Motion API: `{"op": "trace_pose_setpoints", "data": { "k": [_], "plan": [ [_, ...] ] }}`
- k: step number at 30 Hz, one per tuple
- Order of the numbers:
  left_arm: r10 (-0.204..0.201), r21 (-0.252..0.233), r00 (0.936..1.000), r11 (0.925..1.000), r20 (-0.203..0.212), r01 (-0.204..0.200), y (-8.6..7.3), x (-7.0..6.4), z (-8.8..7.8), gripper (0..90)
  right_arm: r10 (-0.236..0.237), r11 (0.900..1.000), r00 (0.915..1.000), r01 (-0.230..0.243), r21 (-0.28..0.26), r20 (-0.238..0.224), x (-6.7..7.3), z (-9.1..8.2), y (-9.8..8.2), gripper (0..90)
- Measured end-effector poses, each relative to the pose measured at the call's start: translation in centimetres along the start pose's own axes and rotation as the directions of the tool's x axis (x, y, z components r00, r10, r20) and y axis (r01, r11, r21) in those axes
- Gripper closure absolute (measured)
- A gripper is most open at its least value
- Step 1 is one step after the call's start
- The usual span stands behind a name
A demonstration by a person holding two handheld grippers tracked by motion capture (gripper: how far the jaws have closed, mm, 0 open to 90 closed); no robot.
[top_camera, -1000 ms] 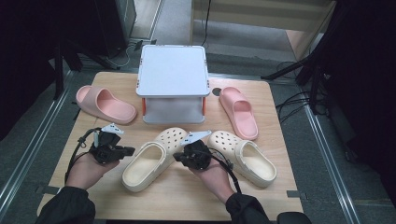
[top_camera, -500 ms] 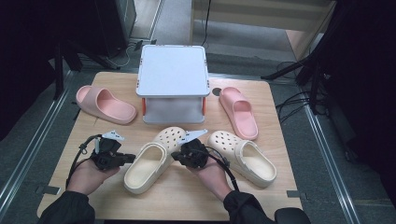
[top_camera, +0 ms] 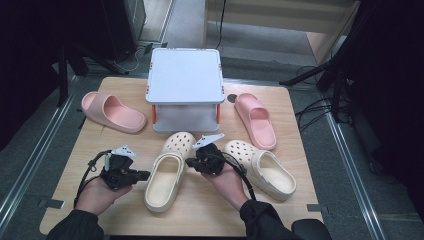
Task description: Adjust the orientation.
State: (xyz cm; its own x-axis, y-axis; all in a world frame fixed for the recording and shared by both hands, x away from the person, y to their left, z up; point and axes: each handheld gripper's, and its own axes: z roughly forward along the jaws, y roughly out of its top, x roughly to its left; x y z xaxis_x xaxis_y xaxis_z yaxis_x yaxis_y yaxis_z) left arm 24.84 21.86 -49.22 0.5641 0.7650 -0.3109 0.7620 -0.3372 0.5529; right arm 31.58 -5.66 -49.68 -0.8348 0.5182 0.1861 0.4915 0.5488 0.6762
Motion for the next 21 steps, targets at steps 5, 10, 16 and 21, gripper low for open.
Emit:
{"op": "trace_pose_setpoints", "data": {
  "k": [5, 10, 16, 21],
  "plan": [
    [-0.009, -0.023, 0.9986, 0.9997, 0.052, 0.011, 0.0, -0.5, 0.0, 89.3, -0.006, 1.0, 0.9999, 0.006, -0.007, 0.013, -0.3, 0.1, 0.2, 90.0],
    [0.023, -0.014, 0.9979, 0.9997, 0.06, -0.022, 0.1, -1.2, 0.3, 89.2, 0.005, 1.0, 0.9997, -0.005, -0.013, 0.024, -0.8, 0.2, 0.4, 89.0],
    [0.007, -0.044, 0.9994, 0.999, 0.033, -0.005, 0.3, -0.3, -0.6, 76.5, 0.008, 1.0, 0.9999, -0.008, -0.02, 0.015, -1.1, -0.2, 0.4, 82.0],
    [0.021, -0.064, 0.9993, 0.9978, 0.03, -0.019, 0.7, 0.3, -1.2, 62.8, -0.005, 0.999, 0.9999, 0.004, -0.032, -0.009, -1.2, -1.2, 0.2, 72.8]
  ]
}}
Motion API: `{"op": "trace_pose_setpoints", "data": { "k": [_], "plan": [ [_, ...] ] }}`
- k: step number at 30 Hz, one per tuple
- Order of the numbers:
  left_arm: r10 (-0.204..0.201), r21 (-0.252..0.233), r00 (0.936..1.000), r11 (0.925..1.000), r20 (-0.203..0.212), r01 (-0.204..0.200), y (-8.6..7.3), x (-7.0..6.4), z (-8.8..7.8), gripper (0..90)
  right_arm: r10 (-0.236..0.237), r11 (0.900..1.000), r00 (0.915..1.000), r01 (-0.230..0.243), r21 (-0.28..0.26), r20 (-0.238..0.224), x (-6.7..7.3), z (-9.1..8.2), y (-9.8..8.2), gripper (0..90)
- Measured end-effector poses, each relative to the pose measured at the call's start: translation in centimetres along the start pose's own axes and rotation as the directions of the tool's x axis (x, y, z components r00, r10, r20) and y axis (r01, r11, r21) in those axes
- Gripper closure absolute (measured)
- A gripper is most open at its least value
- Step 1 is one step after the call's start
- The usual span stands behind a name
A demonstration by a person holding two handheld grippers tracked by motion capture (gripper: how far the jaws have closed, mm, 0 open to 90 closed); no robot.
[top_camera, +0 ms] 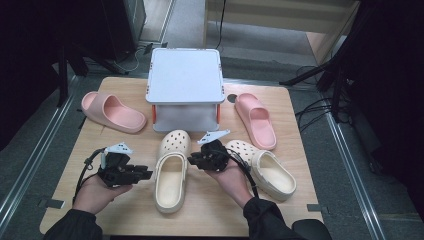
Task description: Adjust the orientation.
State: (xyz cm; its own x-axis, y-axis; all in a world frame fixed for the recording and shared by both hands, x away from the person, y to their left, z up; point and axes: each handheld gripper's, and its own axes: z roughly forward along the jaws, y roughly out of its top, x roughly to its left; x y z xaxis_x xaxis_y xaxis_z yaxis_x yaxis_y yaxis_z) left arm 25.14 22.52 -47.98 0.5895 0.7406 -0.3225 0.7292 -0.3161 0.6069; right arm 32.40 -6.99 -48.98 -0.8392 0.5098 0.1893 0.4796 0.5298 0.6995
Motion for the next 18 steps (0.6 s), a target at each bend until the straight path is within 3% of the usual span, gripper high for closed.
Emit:
{"op": "trace_pose_setpoints", "data": {
  "k": [8, 18],
  "plan": [
    [-0.007, -0.029, 1.0, 0.9995, 0.006, 0.007, 0.9, 0.6, -0.5, 47.6, -0.022, 1.0, 0.9988, 0.022, 0.009, -0.043, 0.5, -2.2, -0.6, 63.2],
    [0.01, -0.026, 0.9997, 0.9996, 0.022, -0.01, 1.9, 1.3, -0.5, 43.8, 0.023, 0.999, 0.9973, -0.025, -0.023, -0.07, 0.1, -5.6, -2.0, 59.7]
  ]
}}
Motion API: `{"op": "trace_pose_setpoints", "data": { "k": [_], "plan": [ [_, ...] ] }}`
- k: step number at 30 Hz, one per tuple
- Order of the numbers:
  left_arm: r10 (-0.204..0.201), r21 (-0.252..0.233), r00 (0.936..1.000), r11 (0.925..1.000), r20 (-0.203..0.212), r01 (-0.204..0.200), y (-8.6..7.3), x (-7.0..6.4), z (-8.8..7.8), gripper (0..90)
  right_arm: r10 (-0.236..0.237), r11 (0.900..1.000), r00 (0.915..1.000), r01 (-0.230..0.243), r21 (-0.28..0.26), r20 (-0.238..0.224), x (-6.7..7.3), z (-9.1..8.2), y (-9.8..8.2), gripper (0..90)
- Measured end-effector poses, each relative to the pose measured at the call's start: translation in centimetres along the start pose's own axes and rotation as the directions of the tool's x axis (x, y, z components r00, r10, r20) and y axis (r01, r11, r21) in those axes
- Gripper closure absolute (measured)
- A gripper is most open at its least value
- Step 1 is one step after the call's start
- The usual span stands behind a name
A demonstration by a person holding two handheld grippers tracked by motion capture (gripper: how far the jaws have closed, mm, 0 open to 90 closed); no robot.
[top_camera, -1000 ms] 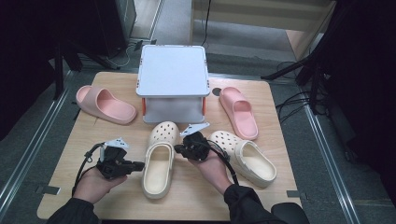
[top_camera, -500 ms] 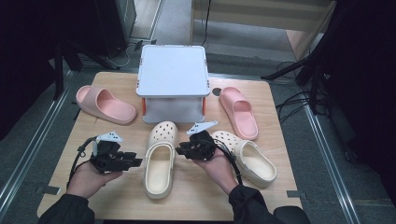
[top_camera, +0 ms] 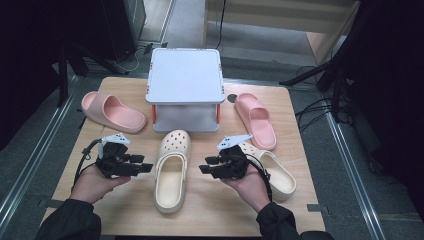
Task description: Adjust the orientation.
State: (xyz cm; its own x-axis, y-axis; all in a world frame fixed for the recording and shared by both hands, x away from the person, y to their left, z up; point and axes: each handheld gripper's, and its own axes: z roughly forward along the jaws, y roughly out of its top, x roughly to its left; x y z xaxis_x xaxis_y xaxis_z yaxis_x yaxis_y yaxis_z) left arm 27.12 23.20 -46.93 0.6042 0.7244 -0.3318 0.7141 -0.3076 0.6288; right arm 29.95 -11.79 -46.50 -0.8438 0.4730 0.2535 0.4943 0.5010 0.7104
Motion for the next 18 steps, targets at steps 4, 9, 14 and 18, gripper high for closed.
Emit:
{"op": "trace_pose_setpoints", "data": {
  "k": [4, 9, 14, 18],
  "plan": [
    [0.01, 0.0, 1.0, 1.0, -0.001, -0.01, 0.3, 0.3, 0.1, 42.7, 0.008, 1.0, 1.0, -0.008, 0.0, 0.004, -0.3, -0.8, -0.3, 59.8],
    [0.033, -0.004, 0.9994, 0.9994, 0.006, -0.033, 0.6, 0.1, 0.2, 41.6, 0.003, 1.0, 0.9996, -0.003, 0.015, 0.029, -0.4, -1.9, -0.7, 59.8],
    [0.031, -0.002, 0.9995, 0.9995, 0.009, -0.031, 1.0, 0.3, 0.2, 41.4, 0.015, 1.0, 0.9985, -0.016, 0.017, 0.053, -0.8, -3.7, -1.5, 59.8],
    [0.028, 0.001, 0.9996, 0.9996, 0.003, -0.028, 1.2, 0.5, 0.3, 41.5, 0.028, 0.999, 0.9965, -0.029, 0.022, 0.079, -1.0, -5.1, -2.3, 59.8]
  ]
}}
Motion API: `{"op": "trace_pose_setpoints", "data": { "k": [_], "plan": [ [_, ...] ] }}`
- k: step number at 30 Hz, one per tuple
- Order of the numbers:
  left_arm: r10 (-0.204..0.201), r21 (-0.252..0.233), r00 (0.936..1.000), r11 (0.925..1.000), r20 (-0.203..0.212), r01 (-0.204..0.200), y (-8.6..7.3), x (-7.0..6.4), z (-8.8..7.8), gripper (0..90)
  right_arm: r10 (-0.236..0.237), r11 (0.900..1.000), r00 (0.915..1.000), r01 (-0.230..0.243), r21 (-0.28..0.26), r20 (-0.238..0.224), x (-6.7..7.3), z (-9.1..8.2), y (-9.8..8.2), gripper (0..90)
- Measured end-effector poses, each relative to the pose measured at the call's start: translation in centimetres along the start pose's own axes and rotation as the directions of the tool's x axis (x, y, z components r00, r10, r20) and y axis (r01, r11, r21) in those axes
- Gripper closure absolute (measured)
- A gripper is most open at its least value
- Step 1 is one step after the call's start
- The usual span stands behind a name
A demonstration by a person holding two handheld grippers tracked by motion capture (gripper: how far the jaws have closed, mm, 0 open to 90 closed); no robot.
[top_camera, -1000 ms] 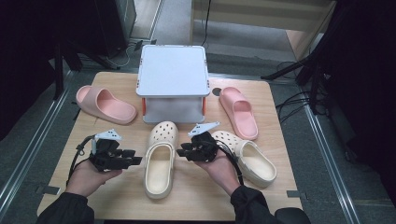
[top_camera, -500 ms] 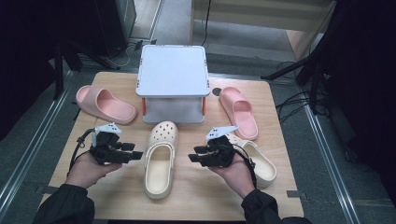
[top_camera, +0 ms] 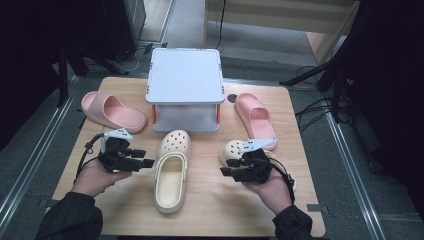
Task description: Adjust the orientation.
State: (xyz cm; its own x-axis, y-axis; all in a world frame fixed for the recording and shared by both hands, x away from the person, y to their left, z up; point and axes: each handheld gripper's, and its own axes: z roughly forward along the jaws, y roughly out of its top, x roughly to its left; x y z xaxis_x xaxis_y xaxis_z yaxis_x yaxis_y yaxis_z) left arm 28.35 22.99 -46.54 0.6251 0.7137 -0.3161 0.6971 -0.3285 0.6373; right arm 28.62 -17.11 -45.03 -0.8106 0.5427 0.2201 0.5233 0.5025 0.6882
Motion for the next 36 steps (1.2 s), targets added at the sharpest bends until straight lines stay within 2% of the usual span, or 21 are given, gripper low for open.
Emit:
{"op": "trace_pose_setpoints", "data": {
  "k": [8, 18, 23, 28, 32, 33, 36],
  "plan": [
    [-0.006, 0.001, 1.0, 1.0, 0.002, 0.006, 0.5, 0.5, 0.2, 41.3, 0.018, 1.0, 0.9981, -0.018, -0.009, 0.059, -0.5, -2.9, -1.8, 59.8],
    [0.008, 0.016, 1.0, 0.9998, 0.003, -0.008, 1.1, 1.0, 0.7, 41.3, 0.075, 0.997, 0.9883, -0.072, -0.026, 0.133, -1.8, -5.6, -3.8, 59.3],
    [0.006, 0.013, 1.0, 0.9999, 0.006, -0.006, 1.3, 1.0, 0.8, 41.3, 0.09, 0.996, 0.9822, -0.09, -0.009, 0.165, -2.6, -5.7, -4.5, 58.5],
    [0.004, 0.013, 1.0, 0.9999, 0.004, -0.004, 1.2, 1.2, 0.7, 41.3, 0.088, 0.995, 0.9733, -0.097, 0.033, 0.212, -3.4, -5.3, -4.9, 57.7],
    [-0.003, 0.009, 1.0, 1.0, 0.002, 0.003, 1.2, 1.4, 0.6, 41.3, 0.097, 0.991, 0.9743, -0.113, 0.068, 0.203, -4.2, -4.5, -4.9, 59.8],
    [-0.006, 0.005, 1.0, 1.0, 0.003, 0.006, 1.2, 1.4, 0.6, 41.5, 0.092, 0.991, 0.9781, -0.107, 0.074, 0.187, -4.4, -4.1, -4.9, 61.6],
    [-0.008, 0.003, 1.0, 1.0, 0.002, 0.008, 1.0, 1.4, 0.5, 42.1, 0.089, 0.989, 0.9801, -0.108, 0.099, 0.178, -5.1, -3.4, -4.5, 65.5]
  ]
}}
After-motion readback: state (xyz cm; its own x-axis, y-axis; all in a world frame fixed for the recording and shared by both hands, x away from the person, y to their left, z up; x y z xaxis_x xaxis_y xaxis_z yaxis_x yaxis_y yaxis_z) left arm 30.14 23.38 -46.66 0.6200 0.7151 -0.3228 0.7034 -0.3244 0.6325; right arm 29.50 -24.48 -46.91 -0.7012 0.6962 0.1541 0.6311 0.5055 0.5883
